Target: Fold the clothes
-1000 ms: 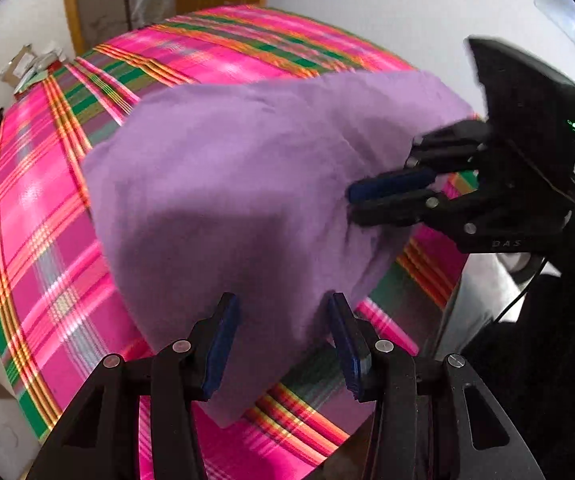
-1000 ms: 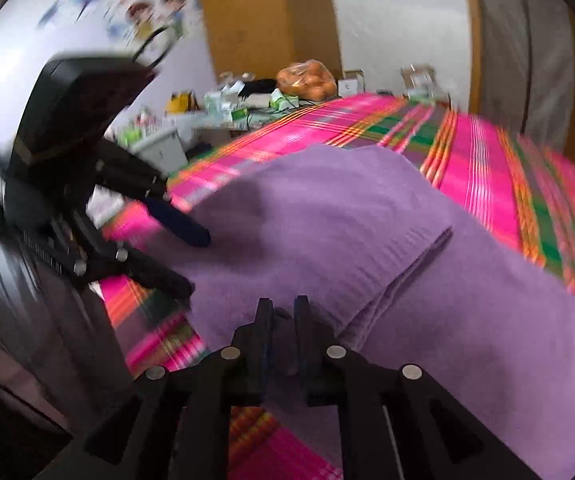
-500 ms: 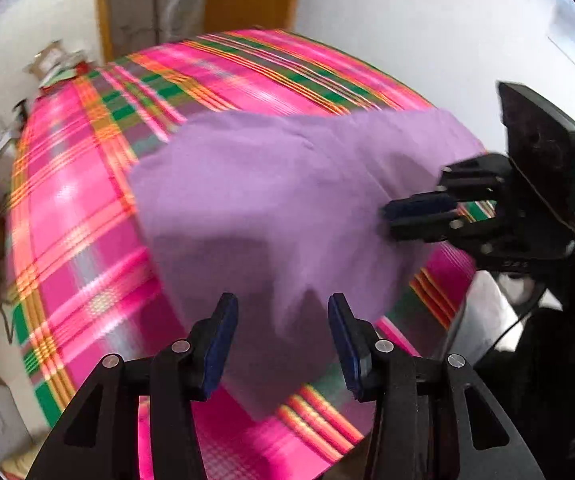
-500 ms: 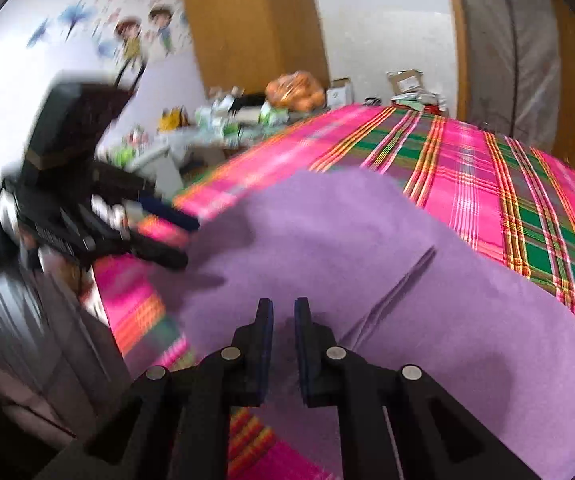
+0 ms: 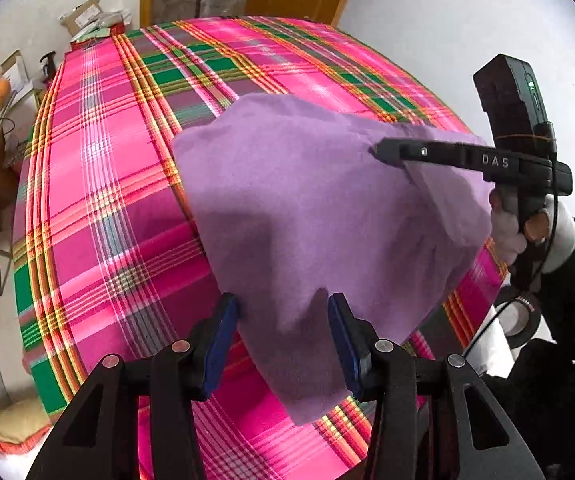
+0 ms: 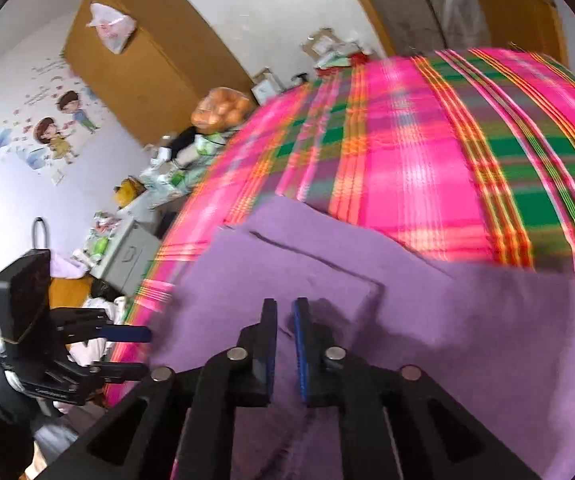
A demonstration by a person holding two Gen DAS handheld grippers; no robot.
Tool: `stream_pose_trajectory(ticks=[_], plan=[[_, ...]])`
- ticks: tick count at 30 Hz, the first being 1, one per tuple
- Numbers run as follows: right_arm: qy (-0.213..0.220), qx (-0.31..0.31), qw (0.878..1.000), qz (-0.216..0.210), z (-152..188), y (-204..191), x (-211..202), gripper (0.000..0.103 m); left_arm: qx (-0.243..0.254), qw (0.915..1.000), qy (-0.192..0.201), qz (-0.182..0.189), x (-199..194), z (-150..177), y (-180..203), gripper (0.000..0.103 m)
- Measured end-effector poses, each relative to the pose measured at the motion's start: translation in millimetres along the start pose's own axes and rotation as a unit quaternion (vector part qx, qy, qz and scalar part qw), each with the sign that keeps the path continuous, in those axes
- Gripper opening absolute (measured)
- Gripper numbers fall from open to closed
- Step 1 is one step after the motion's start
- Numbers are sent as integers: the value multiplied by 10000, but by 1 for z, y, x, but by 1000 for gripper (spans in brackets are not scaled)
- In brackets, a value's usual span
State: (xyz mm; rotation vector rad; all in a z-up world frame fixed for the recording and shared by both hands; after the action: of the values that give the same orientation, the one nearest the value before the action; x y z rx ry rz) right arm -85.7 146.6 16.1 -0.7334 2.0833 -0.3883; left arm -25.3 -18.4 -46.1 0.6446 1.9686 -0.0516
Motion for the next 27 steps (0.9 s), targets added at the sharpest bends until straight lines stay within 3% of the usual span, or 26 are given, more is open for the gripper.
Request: stream_pose_trajectory(ticks=[4, 5, 7, 8, 10, 12, 14, 15, 19, 20, 27], plan=[[-373, -55, 9968, -708, 1, -34, 25, 11, -75, 9999, 80, 93, 1, -11, 0, 49], [-501, -58, 9960, -736, 3, -36, 33, 11, -72, 9999, 65, 109, 2, -12, 1, 49], [-721, 169, 9965, -390, 4, -17, 51, 11, -68, 9999, 6, 107, 6, -14, 2, 49], [-709, 450, 9958, -355, 4, -4, 52, 0, -77, 9999, -12, 118, 6, -13, 2, 49], [-598, 876, 9937, -359, 1, 15, 51, 0, -102, 9998, -39, 143, 6, -13, 1, 49], [-424, 807, 9953, -318, -3, 13, 44, 1, -214, 9995, 91, 232, 5, -24, -3, 49], [-318, 747, 9960, -362, -6, 8, 41, 11, -325, 9987, 222, 322, 3, -36, -7, 49], [-317, 722, 9959, -450, -7, 4, 41, 11, -381, 9982, 287, 367, 2, -41, -9, 49], [-351, 910, 9943, -431, -7, 14, 48, 9, -632, 9945, 510, 659, 4, -70, -17, 49], [-346, 1046, 9927, -495, -8, 19, 47, 3, -678, 9937, 518, 730, 6, -75, -17, 49], [-252, 1325, 9880, -752, -7, 33, 44, 1, -637, 9934, 360, 879, 40, -93, -16, 49]])
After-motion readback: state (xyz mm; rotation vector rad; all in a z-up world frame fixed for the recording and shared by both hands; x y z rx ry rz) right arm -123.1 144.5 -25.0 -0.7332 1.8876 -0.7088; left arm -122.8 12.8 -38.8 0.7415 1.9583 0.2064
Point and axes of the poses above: each gripper's, at about its wrist camera, not at the fingertips, and x roughly the way its jaws point, y to its right, z to its underside, the point moved 9 cm from there along x, roughly the way its jaws point, and after that the axes turned 1 degree about y, right-handed, at the moved point
